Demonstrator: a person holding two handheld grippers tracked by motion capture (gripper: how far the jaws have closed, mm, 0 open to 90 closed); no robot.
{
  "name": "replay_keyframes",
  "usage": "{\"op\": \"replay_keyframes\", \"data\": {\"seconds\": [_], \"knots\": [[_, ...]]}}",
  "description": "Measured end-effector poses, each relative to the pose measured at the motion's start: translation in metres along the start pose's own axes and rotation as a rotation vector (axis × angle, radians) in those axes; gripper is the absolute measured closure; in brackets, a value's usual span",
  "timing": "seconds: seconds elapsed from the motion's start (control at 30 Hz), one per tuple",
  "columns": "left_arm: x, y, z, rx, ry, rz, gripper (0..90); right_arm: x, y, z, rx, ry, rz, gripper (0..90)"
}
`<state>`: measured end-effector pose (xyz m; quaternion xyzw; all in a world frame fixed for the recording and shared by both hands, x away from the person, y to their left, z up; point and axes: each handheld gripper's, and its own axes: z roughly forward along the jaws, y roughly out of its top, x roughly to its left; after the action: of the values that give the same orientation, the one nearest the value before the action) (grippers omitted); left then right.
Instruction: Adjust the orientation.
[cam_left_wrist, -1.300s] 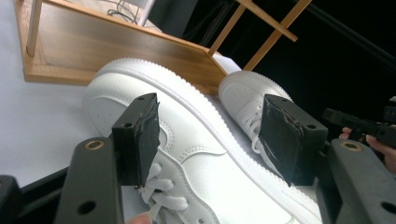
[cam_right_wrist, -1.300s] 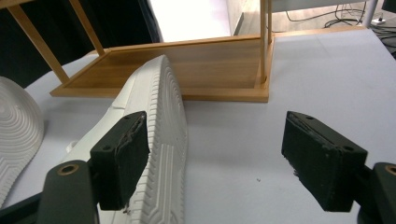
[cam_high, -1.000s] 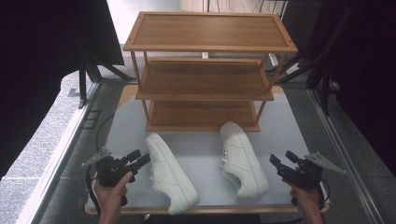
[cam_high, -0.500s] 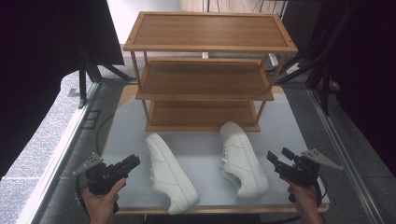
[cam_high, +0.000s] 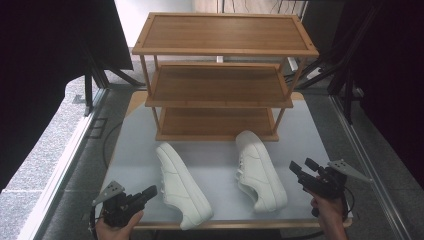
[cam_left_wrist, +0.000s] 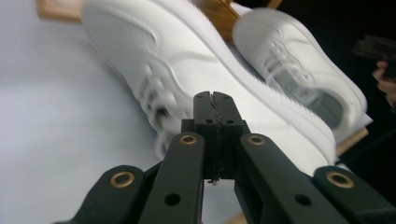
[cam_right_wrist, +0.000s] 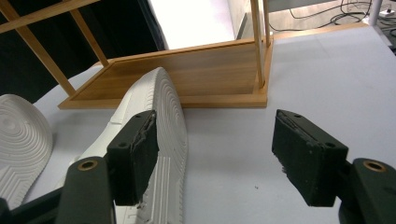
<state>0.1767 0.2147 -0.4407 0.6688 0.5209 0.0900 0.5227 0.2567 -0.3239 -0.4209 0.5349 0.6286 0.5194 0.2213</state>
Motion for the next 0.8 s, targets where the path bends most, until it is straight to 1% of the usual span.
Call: {"op": "replay_keyframes", "data": {"seconds": [0.17,0.2,0.27,0.33,0.47,0.53,0.57,0.8], "knots": [[-0.006,-0.022,0.002,0.044,-0.033,-0.012,90.0,0.005,0.000,0.002,0.005,-0.005,-0.007,31.0],[-0.007,-0.025,0.005,0.052,-0.045,-0.021,90.0,0.007,-0.001,0.004,0.009,-0.006,-0.010,31.0],[-0.010,-0.028,0.010,0.074,-0.061,-0.016,90.0,0.008,-0.001,0.005,0.014,-0.006,-0.011,31.1],[-0.013,-0.028,0.016,0.092,-0.065,-0.003,90.0,0.009,-0.002,0.006,0.016,-0.007,-0.011,31.1],[-0.017,-0.026,0.021,0.088,-0.088,0.000,90.0,0.008,-0.004,0.006,0.023,-0.013,-0.009,31.2],[-0.019,-0.024,0.022,0.089,-0.081,0.010,90.0,0.006,-0.004,0.005,0.023,-0.018,-0.003,31.2],[-0.019,-0.024,0.023,0.090,-0.082,0.010,90.0,0.005,-0.004,0.005,0.025,-0.024,0.006,31.3],[-0.020,-0.019,0.024,0.079,-0.079,0.009,90.0,0.003,-0.005,0.002,0.023,-0.036,0.011,31.4]]}}
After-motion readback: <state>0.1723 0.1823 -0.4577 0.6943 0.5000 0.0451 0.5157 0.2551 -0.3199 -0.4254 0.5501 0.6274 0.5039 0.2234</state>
